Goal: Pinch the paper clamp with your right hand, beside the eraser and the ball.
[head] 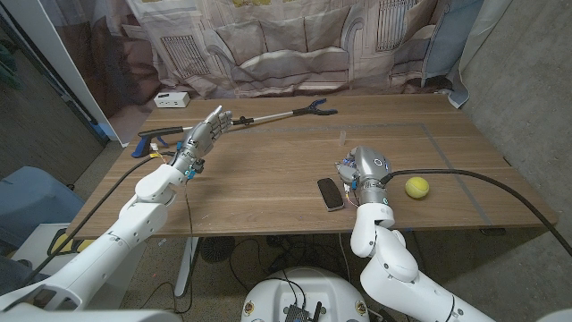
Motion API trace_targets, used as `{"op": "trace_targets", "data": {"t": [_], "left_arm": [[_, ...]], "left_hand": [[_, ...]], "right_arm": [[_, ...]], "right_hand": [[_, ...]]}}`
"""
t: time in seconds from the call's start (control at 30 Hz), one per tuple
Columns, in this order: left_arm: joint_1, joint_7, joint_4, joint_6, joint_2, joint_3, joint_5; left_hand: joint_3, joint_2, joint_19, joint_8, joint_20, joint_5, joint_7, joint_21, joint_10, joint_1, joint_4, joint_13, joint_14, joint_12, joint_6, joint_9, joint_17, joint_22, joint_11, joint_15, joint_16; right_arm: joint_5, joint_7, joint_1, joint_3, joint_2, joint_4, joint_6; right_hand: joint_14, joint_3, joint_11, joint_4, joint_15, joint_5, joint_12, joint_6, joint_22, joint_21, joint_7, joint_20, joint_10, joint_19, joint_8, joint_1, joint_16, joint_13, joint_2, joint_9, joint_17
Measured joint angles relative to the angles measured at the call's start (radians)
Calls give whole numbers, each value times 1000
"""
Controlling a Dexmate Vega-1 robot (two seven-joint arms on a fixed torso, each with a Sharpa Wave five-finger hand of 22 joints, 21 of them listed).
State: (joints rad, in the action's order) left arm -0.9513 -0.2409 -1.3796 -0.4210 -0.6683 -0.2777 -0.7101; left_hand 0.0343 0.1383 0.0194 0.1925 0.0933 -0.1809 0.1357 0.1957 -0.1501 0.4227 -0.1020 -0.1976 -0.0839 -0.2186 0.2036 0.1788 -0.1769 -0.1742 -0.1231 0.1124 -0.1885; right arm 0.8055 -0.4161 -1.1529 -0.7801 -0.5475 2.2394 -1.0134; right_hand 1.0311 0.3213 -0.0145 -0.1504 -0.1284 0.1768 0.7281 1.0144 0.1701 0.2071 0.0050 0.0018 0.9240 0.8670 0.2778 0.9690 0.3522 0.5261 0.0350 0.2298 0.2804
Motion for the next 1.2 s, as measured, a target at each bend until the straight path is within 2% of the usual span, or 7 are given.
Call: {"op": "trace_targets", "data": {"t": [0.1, 0.4, 0.57, 0.77, 0.97, 1.13, 1.2], "left_arm": [[0, 2, -2, 1, 0, 0, 1], [-3, 6, -3, 4, -1, 0, 1], [-4, 6, -3, 4, -2, 0, 1], [-4, 6, -3, 5, -2, 0, 1], [-4, 6, -5, 5, -3, 0, 1], [-6, 7, -8, 5, -4, 0, 2], [-7, 8, -9, 6, -5, 0, 3]], "left_hand": [[0, 0, 0, 0, 0, 0, 0, 0, 0, 0, 0, 0, 0, 0, 0, 0, 0, 0, 0, 0, 0], [1, 0, 0, 0, 0, 0, 0, 0, 0, 0, -2, 0, 0, 0, 0, 0, 0, 0, 0, 0, 0], [3, 0, 0, 0, 0, 0, 0, 0, 0, 0, -3, 0, 0, 0, 0, 0, 0, 0, 0, 0, 0], [3, 0, 0, 0, 0, 0, 0, 0, 0, 0, -3, 0, 0, 0, 0, 0, 0, 0, 0, 0, 0], [3, 5, 0, 0, 0, 0, 0, 0, 0, 5, -3, 0, 0, 0, 0, 0, 0, 0, 0, 0, 0], [3, 5, 0, 0, 0, 0, 0, 0, 0, 5, -3, 0, 0, 0, 0, 0, 0, 0, 0, 0, 0], [3, 5, 0, 0, 0, 0, 0, 0, 0, 5, -3, 0, 0, 0, 0, 0, 0, 0, 0, 0, 0]], "right_arm": [[-13, 2, 6, -3, -10, 7, -4], [-39, 10, 19, -14, -30, 20, -19], [-51, 12, 30, -22, -42, 26, -27], [-63, 3, 35, -27, -51, 27, -31], [-76, -13, 35, -27, -57, 29, -29], [-81, -22, 34, -27, -62, 31, -29], [-82, -25, 34, -29, -67, 34, -31]], "right_hand": [[21, 4, -11, 4, -4, 0, -18, 0, 0, 0, -7, -10, 11, -2, -1, 0, -5, -21, 0, -4, -17], [22, 5, -19, 12, -4, -4, -52, 4, 0, -4, -22, -18, 11, -8, -8, 0, -12, -58, 0, -12, -25], [14, 2, -22, 15, -12, -4, -65, -2, 0, -4, -27, 7, 10, -15, -8, -3, -13, -77, 3, -16, -19], [12, 1, -25, 14, -14, -6, -78, 7, 0, -4, -36, 13, 14, -10, -8, -5, -14, -92, 5, -16, -16], [8, -15, -34, 11, -17, -7, -96, 7, 0, -3, -54, 37, 9, -8, -8, -5, -14, -109, 5, -21, -15], [8, -39, -51, 14, -20, -7, -130, -11, 0, -3, -71, 61, 0, -4, -25, -5, -16, -131, 5, -21, -12], [0, -44, -63, 13, -28, -7, -148, -39, 0, -3, -66, 74, -2, -2, -37, -5, -16, -143, 5, -21, -7]]}}
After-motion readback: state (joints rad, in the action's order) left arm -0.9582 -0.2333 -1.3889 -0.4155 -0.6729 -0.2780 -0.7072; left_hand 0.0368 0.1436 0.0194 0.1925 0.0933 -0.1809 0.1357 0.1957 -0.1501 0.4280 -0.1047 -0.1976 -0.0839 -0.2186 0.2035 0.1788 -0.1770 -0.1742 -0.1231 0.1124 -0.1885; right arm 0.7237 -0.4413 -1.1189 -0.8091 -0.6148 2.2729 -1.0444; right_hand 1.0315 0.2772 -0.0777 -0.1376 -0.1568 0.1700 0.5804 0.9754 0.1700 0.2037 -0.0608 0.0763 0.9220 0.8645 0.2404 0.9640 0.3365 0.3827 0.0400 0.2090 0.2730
